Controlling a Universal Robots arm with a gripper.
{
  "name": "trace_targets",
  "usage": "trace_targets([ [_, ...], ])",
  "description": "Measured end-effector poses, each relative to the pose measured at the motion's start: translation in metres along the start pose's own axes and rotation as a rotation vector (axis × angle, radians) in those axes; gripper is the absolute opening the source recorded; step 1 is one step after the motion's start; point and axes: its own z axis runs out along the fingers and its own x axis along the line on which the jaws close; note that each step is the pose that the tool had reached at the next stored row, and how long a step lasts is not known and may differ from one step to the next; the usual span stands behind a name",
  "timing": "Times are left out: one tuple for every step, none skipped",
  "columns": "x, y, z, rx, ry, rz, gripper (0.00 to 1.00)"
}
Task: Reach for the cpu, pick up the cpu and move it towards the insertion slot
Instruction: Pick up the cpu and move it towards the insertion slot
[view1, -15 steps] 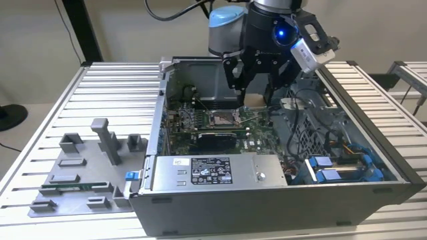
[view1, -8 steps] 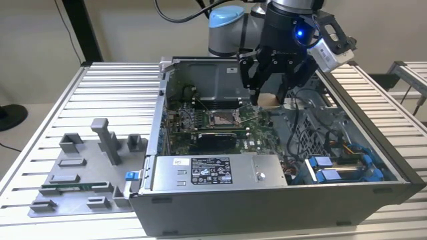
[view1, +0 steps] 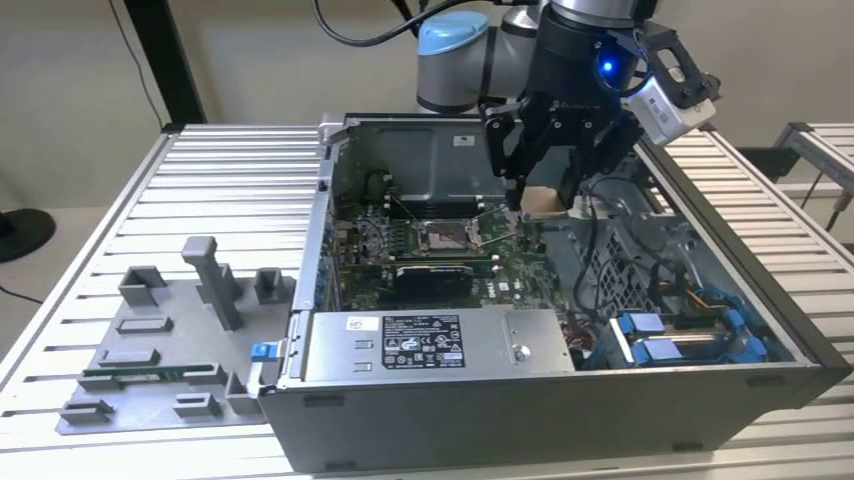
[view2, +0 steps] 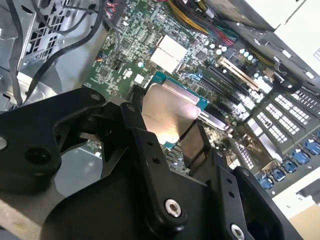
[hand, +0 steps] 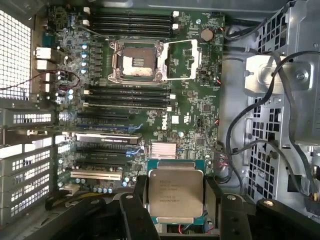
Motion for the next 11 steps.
trace_targets([
  [0.0000,0.0002,0.0001,0.0000,0.0000,0.000,0.00],
  [-0.0001,0.0005,0.0001,0.0000,0.0000,0.000,0.00],
  [-0.0002,0.0009,0.0002,0.0000,0.0000,0.000,0.00],
  [-0.0003,0.0014,0.0002,0.0001,0.0000,0.000,0.00],
  [-0.0003,0.0021,0.0003,0.0001,0.0000,0.000,0.00],
  [-0.0003,0.0030,0.0004,0.0001,0.0000,0.000,0.00],
  [-0.0004,0.0038,0.0005,0.0001,0.0000,0.000,0.00],
  [-0.0005,0.0045,0.0005,0.0001,0.0000,0.000,0.00],
  [-0.0006,0.0052,0.0006,0.0000,0.0000,0.000,0.00],
  [-0.0007,0.0058,0.0007,0.0001,0.0000,0.000,0.00],
  [-0.0008,0.0063,0.0007,0.0001,0.0000,0.000,0.00],
])
